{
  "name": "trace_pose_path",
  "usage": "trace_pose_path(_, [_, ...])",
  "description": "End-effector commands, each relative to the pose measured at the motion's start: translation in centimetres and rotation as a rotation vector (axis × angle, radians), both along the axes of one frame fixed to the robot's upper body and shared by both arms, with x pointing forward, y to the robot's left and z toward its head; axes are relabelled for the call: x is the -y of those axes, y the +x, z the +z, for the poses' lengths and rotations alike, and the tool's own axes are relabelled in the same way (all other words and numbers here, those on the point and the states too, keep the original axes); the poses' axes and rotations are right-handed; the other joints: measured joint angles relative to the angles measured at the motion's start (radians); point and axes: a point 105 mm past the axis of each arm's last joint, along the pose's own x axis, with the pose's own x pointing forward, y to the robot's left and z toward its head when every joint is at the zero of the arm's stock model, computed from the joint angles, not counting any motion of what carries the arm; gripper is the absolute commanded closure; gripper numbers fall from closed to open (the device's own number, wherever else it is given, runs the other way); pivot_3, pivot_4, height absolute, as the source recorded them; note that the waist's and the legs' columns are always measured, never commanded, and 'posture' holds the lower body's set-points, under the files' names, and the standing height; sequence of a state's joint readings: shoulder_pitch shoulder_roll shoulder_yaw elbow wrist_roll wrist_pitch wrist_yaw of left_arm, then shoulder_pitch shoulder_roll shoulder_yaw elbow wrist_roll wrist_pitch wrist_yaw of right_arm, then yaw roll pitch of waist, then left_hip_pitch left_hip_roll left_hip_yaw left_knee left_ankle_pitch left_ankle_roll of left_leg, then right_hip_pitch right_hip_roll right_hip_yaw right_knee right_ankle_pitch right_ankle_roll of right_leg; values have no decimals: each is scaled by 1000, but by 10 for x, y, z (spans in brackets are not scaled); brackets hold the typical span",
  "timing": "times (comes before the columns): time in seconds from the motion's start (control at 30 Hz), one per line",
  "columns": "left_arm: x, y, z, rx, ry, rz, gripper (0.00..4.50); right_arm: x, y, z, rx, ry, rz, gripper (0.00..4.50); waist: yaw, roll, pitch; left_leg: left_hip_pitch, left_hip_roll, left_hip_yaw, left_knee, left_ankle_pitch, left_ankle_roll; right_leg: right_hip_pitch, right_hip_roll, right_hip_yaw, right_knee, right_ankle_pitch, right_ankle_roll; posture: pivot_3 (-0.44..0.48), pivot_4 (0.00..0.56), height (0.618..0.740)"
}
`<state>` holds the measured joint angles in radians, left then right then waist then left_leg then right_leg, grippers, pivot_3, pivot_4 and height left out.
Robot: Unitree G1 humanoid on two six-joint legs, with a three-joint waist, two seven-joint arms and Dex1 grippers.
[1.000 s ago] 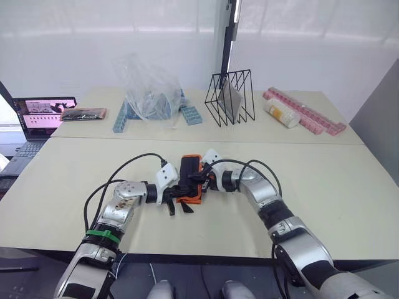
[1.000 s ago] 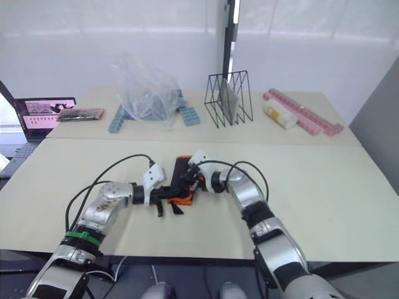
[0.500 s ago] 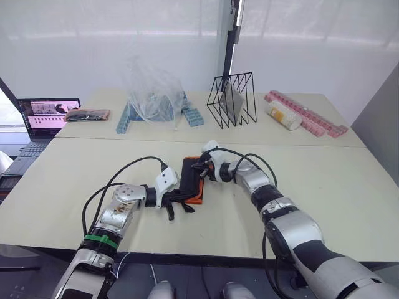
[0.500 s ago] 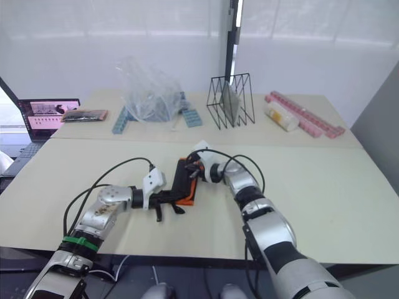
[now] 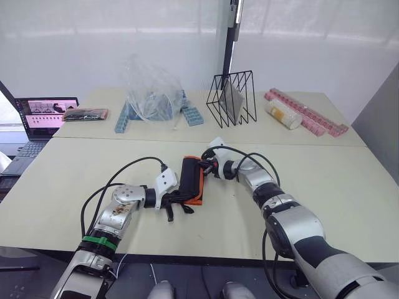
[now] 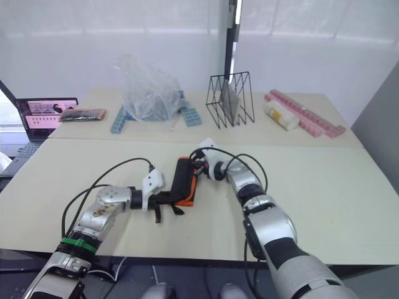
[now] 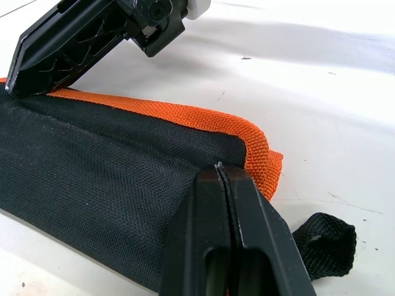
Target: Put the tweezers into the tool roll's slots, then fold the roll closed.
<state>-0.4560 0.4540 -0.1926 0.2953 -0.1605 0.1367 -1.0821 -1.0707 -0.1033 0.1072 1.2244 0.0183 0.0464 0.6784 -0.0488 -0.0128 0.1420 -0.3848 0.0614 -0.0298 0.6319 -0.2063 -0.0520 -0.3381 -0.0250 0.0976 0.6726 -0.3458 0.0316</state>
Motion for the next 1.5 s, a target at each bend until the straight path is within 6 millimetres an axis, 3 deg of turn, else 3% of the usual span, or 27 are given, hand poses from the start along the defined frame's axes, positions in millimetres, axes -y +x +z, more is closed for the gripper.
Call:
trace_pose_path(0.03, [-8,-5,-19,-70,48,27,4471,3,-12,-30,-88,-51,14,4500,-1,0,0,0,0,0,0,0,0,0,0,0,0,0,0,0,150,708])
trace_pose_path(0.37, [-10,0,-14,-56,44,35,4471,-6,-14,-23,-51,-17,55,4500,-9,0,0,0,0,0,-3,0,0,-1,0,0,-2,0,0,0,150,708])
trace_pose_path(0.53, [-12,5,3,-1,26,54,4471,-17,-17,7,79,74,178,4500,-15,0,2,-3,0,0,-3,0,0,-4,0,0,-3,0,0,0,150,708])
trace_pose_path(0.63, [-18,8,18,51,18,82,4471,-17,-20,30,162,152,220,4500,-18,1,3,-16,0,0,-2,2,-2,-17,0,0,1,0,0,0,150,708])
trace_pose_path(0.8, [-34,1,61,123,-77,139,4471,6,-33,64,283,212,229,4500,-15,0,15,-31,0,-1,-2,2,-3,-35,0,0,11,1,-2,0,150,708])
trace_pose_path(0.93, [-58,-13,94,157,-162,212,4471,40,-52,85,336,221,181,4500,4,-1,17,-46,-1,-2,-1,3,-3,-51,-1,-1,15,2,-2,0,150,708])
trace_pose_path(1.13, [-99,-27,107,169,-143,344,4471,92,-72,90,343,191,46,4500,10,-3,20,-46,-2,-2,-1,2,-3,-50,-2,-1,10,2,-2,0,150,708])
trace_pose_path(1.4, [-173,-59,91,159,-97,621,2068,194,-115,54,262,94,-258,4500,11,-8,25,-47,-2,-1,-2,2,-3,-50,-3,-1,8,2,-2,0,150,708])
trace_pose_path(1.5, [-197,-72,83,157,-81,712,998,218,-132,43,236,76,-341,4500,7,-9,25,-46,-2,-1,-2,2,-3,-49,-3,0,8,2,-2,0,150,708])
